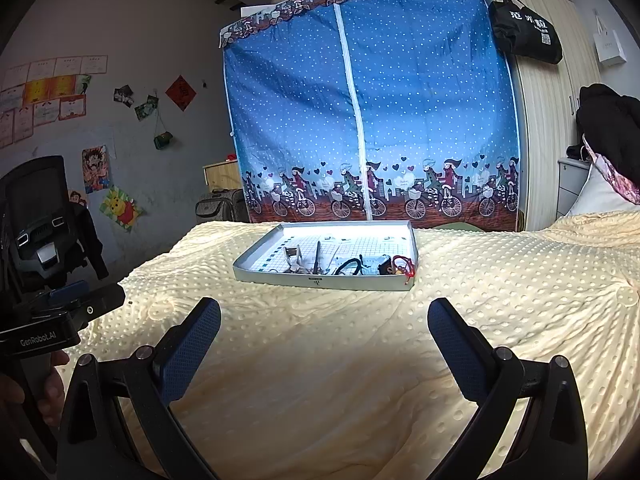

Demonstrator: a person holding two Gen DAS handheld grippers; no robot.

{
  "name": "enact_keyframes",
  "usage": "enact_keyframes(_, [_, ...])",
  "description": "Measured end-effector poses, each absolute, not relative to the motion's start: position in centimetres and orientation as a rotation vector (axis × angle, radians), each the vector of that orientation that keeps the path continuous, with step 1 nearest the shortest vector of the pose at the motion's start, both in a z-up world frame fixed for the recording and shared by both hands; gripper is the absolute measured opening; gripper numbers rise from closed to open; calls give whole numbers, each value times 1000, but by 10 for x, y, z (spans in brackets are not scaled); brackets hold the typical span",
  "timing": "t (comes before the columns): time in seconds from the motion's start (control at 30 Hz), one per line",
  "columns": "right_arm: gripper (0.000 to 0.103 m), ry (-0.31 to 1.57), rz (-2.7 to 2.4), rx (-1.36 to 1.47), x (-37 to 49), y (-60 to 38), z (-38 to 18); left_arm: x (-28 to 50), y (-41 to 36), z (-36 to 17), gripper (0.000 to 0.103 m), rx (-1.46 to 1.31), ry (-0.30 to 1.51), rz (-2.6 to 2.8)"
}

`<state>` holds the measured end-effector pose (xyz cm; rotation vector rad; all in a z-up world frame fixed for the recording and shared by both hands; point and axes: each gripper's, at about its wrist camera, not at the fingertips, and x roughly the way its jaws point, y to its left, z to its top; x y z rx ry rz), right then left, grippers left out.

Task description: Organize jewelry

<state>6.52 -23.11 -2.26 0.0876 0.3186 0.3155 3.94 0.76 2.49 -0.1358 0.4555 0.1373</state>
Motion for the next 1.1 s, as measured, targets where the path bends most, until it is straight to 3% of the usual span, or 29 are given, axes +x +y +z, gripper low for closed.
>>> enact_keyframes(1.1, [102, 327, 300, 89, 68, -236, -24, 39, 11, 27, 103, -144, 452, 141])
